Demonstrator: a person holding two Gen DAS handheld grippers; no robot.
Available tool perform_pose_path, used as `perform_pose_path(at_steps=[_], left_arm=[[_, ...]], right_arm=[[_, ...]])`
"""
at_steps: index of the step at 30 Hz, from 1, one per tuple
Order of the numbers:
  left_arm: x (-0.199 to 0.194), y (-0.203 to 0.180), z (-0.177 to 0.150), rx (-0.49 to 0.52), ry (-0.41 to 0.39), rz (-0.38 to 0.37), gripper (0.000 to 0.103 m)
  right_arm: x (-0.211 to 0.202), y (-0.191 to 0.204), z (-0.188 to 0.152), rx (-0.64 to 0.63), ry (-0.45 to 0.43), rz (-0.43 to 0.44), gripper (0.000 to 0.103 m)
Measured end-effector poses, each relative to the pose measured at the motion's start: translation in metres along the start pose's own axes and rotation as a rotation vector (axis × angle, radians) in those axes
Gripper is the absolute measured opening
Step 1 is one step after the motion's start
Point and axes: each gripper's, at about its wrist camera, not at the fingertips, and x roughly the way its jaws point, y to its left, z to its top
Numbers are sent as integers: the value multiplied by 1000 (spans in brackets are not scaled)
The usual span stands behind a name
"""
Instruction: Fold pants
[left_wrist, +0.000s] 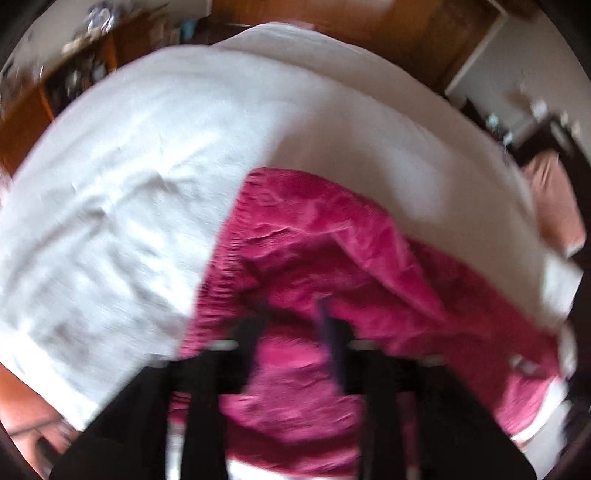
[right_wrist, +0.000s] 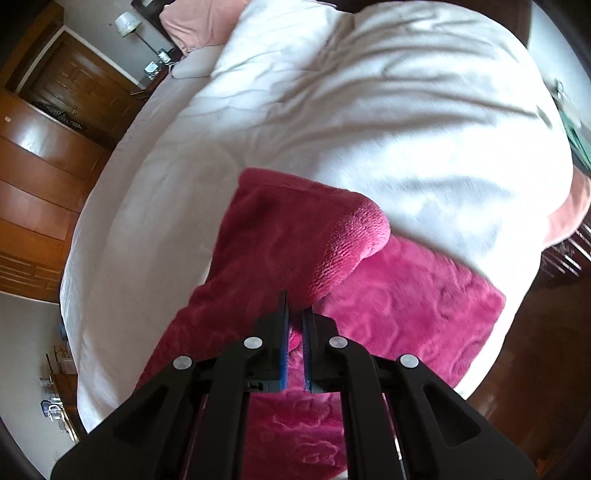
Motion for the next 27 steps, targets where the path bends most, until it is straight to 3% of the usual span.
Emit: perform_pose_path(at_steps=[2, 6, 9, 16, 17, 18, 20, 27], left_arm=[[6, -6, 6, -36, -23, -40, 67], [35, -32, 25, -112, 20, -81, 74], [62, -44, 39, -172, 67, -81, 79], [120, -54, 61, -296, 183, -67, 79], [125, -54, 63, -310, 195, -66, 71], [128, -53, 63, -330, 203, -69, 43], [131, -49, 63, -374, 229, -99, 15], [68, -41, 59, -324, 119, -189, 10]], right_arm=[[-2, -5, -6, 13, 0, 1, 6], [-5, -8, -13, 10, -6, -1, 6], [-5, -13, -15, 19, -8, 1, 6], [0, -13, -15, 18, -6, -20, 6], [1, -12, -15, 15, -5, -26, 6], [2, -11, -15, 14, -5, -30, 6], [6, -9, -11, 12, -5, -38, 6], [5, 2, 3, -10, -16, -22, 6]])
